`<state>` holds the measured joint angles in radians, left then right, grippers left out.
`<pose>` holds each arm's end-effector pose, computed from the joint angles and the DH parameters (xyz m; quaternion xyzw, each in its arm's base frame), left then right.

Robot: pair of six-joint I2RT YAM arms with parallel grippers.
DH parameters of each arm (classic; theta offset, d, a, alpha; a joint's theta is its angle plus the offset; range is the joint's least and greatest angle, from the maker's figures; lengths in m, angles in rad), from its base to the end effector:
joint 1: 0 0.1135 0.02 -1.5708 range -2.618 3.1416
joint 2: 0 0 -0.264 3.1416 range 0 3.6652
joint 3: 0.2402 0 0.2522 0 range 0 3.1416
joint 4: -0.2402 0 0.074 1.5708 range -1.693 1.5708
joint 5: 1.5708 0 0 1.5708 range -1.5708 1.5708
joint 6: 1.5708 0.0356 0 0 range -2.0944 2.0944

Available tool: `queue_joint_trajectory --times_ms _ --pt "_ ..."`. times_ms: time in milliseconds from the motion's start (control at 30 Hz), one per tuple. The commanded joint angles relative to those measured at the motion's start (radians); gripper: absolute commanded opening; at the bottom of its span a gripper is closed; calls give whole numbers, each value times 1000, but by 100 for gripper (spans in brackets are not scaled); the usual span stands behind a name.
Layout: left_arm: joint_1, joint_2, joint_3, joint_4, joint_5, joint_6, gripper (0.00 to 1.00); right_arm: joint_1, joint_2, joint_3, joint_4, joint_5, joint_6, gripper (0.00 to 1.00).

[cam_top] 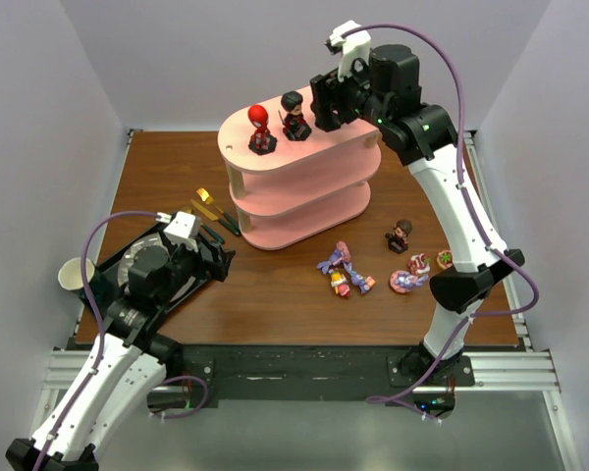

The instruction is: Place and organize the plastic toys onto the shelf

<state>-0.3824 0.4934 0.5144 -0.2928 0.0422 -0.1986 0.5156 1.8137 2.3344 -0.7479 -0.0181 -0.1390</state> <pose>0.1262 -0.0524 0.2742 0.0858 0.7917 -0.1893 0.5745 0.3241 0.1844 0.5190 -0.2569 0.7393 0.1235 0.6100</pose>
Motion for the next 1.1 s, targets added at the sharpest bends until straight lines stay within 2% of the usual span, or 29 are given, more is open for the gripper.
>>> queue_joint_trajectory --times_ms 0,200,333,667,900,1067 --pt "-4 1 16 55 15 13 100 -6 -16 2 36 -6 1 85" --pt "-4 1 15 55 16 13 100 -3 -71 -56 70 17 18 98" --pt "-4 1 16 55 18 13 100 -5 -193 -171 111 85 52 99" --pt "-4 14 16 58 21 13 100 -5 -571 -711 249 378 214 99" --pt "-4 13 18 57 18 13 100 -3 -747 -1039 251 573 383 99" --pt "-4 16 16 58 19 13 100 -3 -791 -1260 245 728 519 98"
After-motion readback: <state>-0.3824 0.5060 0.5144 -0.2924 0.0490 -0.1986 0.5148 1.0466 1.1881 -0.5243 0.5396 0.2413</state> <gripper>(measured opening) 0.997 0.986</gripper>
